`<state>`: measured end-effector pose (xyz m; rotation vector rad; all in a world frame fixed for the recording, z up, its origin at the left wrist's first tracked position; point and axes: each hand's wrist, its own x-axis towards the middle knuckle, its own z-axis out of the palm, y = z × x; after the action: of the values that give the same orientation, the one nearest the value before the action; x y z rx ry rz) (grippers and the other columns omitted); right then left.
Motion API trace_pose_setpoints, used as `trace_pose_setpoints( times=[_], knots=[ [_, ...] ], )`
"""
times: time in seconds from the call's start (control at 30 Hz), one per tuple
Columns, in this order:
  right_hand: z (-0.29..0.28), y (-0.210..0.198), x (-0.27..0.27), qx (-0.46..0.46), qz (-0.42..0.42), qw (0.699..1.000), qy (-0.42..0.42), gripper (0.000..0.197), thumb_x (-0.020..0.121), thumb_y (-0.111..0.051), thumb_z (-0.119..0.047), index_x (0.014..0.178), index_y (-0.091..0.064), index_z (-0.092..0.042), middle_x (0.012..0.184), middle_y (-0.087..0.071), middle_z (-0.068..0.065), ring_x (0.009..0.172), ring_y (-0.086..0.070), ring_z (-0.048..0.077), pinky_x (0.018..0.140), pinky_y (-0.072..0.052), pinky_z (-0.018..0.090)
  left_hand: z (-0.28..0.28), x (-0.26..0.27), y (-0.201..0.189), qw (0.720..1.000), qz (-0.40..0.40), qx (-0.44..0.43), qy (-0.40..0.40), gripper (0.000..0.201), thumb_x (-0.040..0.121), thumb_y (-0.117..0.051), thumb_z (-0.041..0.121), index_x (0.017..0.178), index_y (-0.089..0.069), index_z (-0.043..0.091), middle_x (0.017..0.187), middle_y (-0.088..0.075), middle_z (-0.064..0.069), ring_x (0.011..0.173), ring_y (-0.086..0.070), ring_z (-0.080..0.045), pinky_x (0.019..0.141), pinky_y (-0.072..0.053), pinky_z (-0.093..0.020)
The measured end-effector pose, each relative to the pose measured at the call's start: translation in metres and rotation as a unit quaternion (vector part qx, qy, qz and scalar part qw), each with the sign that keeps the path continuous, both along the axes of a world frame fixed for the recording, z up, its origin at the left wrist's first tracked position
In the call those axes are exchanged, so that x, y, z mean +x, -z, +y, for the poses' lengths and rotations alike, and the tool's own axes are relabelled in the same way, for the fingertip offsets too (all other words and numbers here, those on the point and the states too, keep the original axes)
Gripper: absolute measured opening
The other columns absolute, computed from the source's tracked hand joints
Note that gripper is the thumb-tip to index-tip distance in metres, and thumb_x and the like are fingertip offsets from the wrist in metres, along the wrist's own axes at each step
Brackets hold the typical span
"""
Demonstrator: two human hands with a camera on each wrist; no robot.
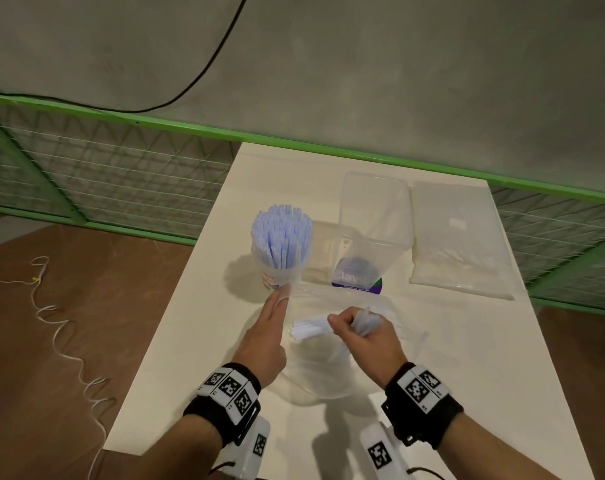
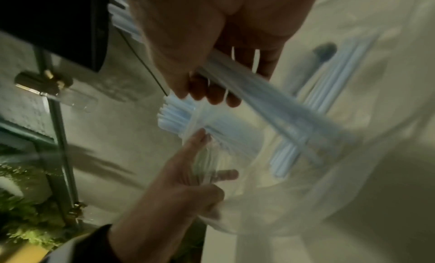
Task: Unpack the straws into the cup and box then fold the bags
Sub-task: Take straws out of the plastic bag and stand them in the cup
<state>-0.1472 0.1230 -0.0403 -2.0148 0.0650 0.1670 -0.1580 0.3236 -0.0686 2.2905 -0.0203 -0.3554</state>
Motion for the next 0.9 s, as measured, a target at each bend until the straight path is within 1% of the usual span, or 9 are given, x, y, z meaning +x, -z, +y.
trace_pose_setpoints(
  times=[0.1,0.2,0.27,0.37,0.43,0.57,0.7,0.83,0.9],
  knots=[
    [-0.004,0.004,0.003,-0.039,0.011,0.999,0.01,0.016,0.078,-0.078,-0.024,0.069,-0.066,-0.018,0.073,-0.066,-0.008,0.069,-0.061,-0.001,0.064,-0.042,0.007,-0.002,0.001,-0.002,1.0,-0.001,-0.002,0.004,0.108,0.071,-0.042,-0.019,0.158,-0.007,0.035,0.163,0.004,0.026,0.141,-0.038,-0.012,0.1,-0.047,-0.028],
    [-0.005,0.006,0.007,-0.122,0.015,0.991,-0.052,0.02,0.077,-0.075,-0.026,0.062,-0.062,-0.025,0.066,-0.063,-0.011,0.068,-0.06,-0.001,0.06,-0.039,0.008,-0.002,0.002,-0.003,1.0,0.001,0.002,0.002,0.107,0.072,-0.042,-0.019,0.158,-0.008,0.034,0.163,0.004,0.025,0.14,-0.04,-0.013,0.098,-0.047,-0.028],
    [-0.003,-0.005,0.011,-0.14,0.009,0.987,-0.082,0.022,0.078,-0.074,-0.026,0.059,-0.063,-0.028,0.064,-0.065,-0.009,0.065,-0.061,0.001,0.059,-0.039,0.011,-0.002,0.001,-0.003,1.0,0.002,0.001,0.001,0.107,0.073,-0.042,-0.019,0.158,-0.007,0.034,0.163,0.004,0.026,0.14,-0.039,-0.013,0.099,-0.047,-0.029],
    [0.006,-0.053,0.025,-0.12,-0.046,0.985,-0.114,0.018,0.079,-0.076,-0.018,0.063,-0.068,-0.018,0.054,-0.063,-0.014,0.052,-0.061,0.0,0.057,-0.044,0.014,0.0,-0.001,-0.002,1.0,0.006,-0.006,0.0,0.107,0.073,-0.04,-0.02,0.158,-0.006,0.035,0.163,0.005,0.026,0.143,-0.037,-0.014,0.105,-0.045,-0.032],
    [0.014,-0.101,0.04,-0.101,-0.089,0.982,-0.132,0.014,0.081,-0.077,-0.018,0.07,-0.07,-0.014,0.049,-0.062,-0.013,0.046,-0.06,-0.002,0.053,-0.045,0.011,0.001,-0.002,-0.002,1.0,0.015,-0.006,0.003,0.107,0.074,-0.04,-0.019,0.157,-0.005,0.037,0.162,0.007,0.029,0.137,-0.045,-0.017,0.101,-0.048,-0.034],
    [0.037,-0.166,0.079,-0.09,-0.155,0.971,-0.158,0.014,0.081,-0.077,-0.023,0.073,-0.067,-0.015,0.051,-0.065,-0.006,0.046,-0.064,0.003,0.051,-0.046,0.012,0.0,-0.003,-0.005,0.999,0.048,-0.011,0.0,0.108,0.076,-0.039,-0.015,0.155,0.002,0.046,0.158,0.013,0.035,0.127,-0.054,-0.019,0.098,-0.05,-0.031],
    [0.064,-0.173,0.111,-0.137,-0.192,0.957,-0.171,0.016,0.081,-0.076,-0.025,0.073,-0.068,-0.014,0.062,-0.07,0.0,0.051,-0.067,0.006,0.056,-0.055,0.017,-0.002,-0.003,-0.008,0.999,0.049,-0.005,0.006,0.108,0.077,-0.04,-0.017,0.156,0.003,0.043,0.16,0.012,0.031,0.126,-0.056,-0.022,0.096,-0.051,-0.035],
    [0.08,-0.16,0.129,-0.168,-0.213,0.942,-0.197,0.018,0.082,-0.075,-0.026,0.072,-0.067,-0.013,0.063,-0.07,0.001,0.051,-0.067,0.007,0.056,-0.051,0.014,-0.001,-0.004,-0.009,0.998,0.054,0.007,0.008,0.108,0.078,-0.04,-0.017,0.156,0.004,0.043,0.159,0.014,0.032,0.117,-0.062,-0.026,0.091,-0.054,-0.04],
    [0.083,-0.145,0.133,-0.197,-0.198,0.936,-0.213,0.019,0.082,-0.075,-0.029,0.073,-0.067,-0.015,0.066,-0.07,0.001,0.057,-0.067,0.01,0.058,-0.05,0.017,-0.002,-0.004,-0.01,0.998,0.055,0.009,0.005,0.107,0.079,-0.041,-0.017,0.156,0.003,0.041,0.159,0.014,0.032,0.117,-0.062,-0.025,0.09,-0.055,-0.04]
  ],
)
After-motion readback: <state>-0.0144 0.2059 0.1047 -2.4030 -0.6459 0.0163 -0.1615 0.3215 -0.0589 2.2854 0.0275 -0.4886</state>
